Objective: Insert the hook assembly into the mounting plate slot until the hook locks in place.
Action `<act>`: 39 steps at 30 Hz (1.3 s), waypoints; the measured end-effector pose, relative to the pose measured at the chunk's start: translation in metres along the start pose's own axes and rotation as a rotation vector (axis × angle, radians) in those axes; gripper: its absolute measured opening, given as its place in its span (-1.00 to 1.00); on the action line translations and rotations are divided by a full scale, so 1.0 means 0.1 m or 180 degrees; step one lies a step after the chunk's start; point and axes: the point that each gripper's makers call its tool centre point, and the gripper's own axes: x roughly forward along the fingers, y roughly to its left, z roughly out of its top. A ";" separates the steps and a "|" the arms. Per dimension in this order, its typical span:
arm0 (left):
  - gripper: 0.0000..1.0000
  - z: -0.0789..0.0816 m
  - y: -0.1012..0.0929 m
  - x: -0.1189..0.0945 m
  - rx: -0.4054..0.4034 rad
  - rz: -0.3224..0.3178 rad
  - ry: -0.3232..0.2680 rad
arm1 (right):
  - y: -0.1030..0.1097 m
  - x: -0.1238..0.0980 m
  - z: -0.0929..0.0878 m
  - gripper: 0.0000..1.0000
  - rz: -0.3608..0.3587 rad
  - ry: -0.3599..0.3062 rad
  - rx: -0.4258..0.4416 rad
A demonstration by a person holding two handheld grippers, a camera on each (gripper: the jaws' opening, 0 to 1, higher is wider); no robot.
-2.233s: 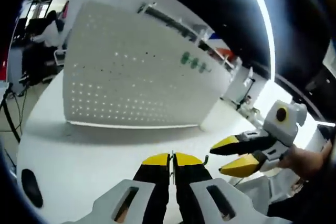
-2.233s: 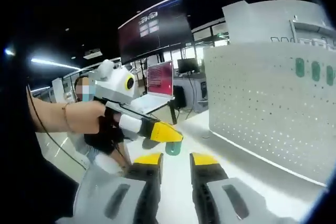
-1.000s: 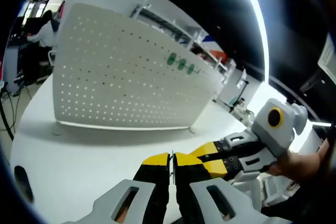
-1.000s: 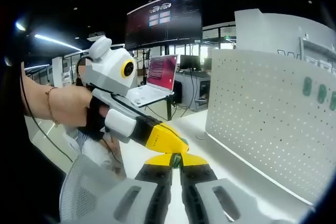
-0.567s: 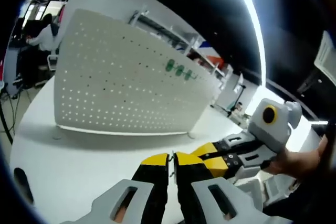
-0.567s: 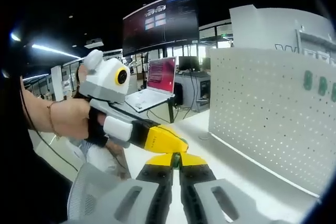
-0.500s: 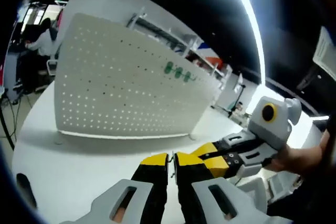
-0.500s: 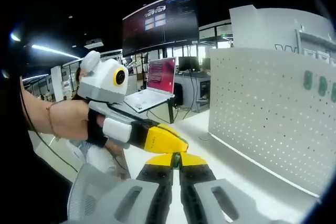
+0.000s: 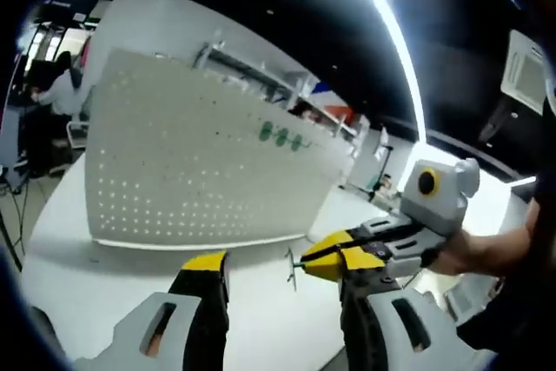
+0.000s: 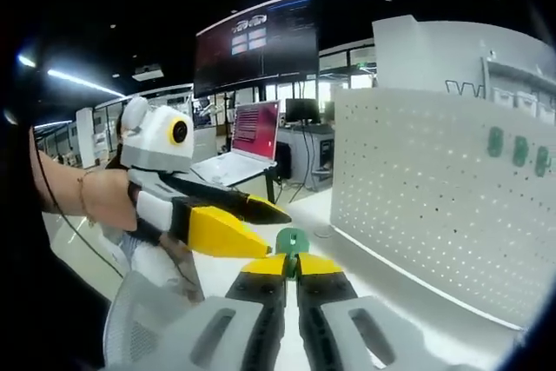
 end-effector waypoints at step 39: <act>1.00 0.02 -0.27 0.08 0.0233 -0.0268 -0.0078 | -0.66 -0.08 0.34 -1.00 -0.0890 -0.0603 -0.0227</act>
